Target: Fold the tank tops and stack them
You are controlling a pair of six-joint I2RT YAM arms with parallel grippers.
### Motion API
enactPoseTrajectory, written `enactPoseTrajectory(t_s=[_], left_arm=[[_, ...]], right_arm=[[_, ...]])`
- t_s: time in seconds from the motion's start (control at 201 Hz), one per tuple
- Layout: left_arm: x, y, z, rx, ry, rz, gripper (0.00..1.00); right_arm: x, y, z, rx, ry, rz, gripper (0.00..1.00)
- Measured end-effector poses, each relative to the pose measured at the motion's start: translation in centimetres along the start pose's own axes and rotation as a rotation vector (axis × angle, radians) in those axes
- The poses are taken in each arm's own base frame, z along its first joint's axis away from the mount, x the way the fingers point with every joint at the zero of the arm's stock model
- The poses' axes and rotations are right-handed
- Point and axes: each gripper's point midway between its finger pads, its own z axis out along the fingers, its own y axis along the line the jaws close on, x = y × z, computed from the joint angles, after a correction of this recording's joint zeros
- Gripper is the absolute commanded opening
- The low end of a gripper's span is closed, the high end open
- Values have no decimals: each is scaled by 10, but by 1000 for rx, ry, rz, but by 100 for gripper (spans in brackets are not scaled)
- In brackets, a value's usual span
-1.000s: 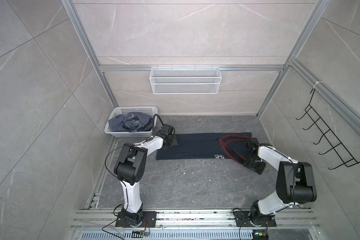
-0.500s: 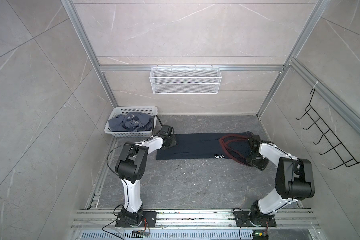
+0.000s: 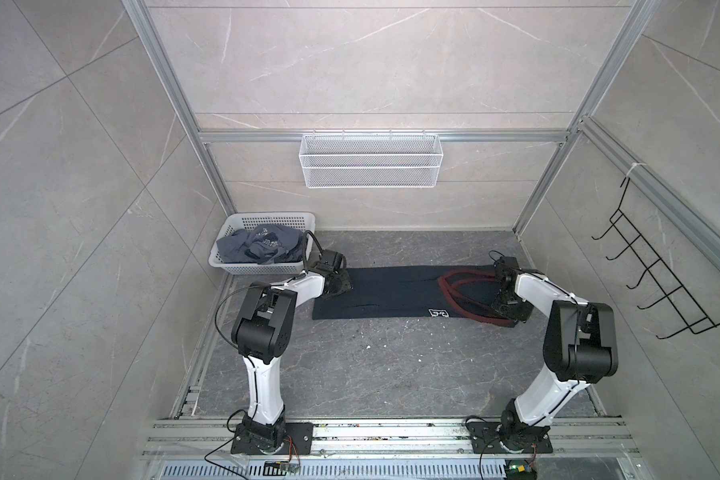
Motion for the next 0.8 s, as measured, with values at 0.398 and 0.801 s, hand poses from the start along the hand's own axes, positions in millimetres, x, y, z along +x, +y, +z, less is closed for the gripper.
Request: enactPoseTrajectory(t_s=[0.398,0.801], left_arm=[[-4,3,1,-3,-8,-8,62],[-13,12,2,-15,-28,-28,63]], right_arm=[[-69,23,-16,17,-88,0,2],[-59,21,22,150,14,-86,32]])
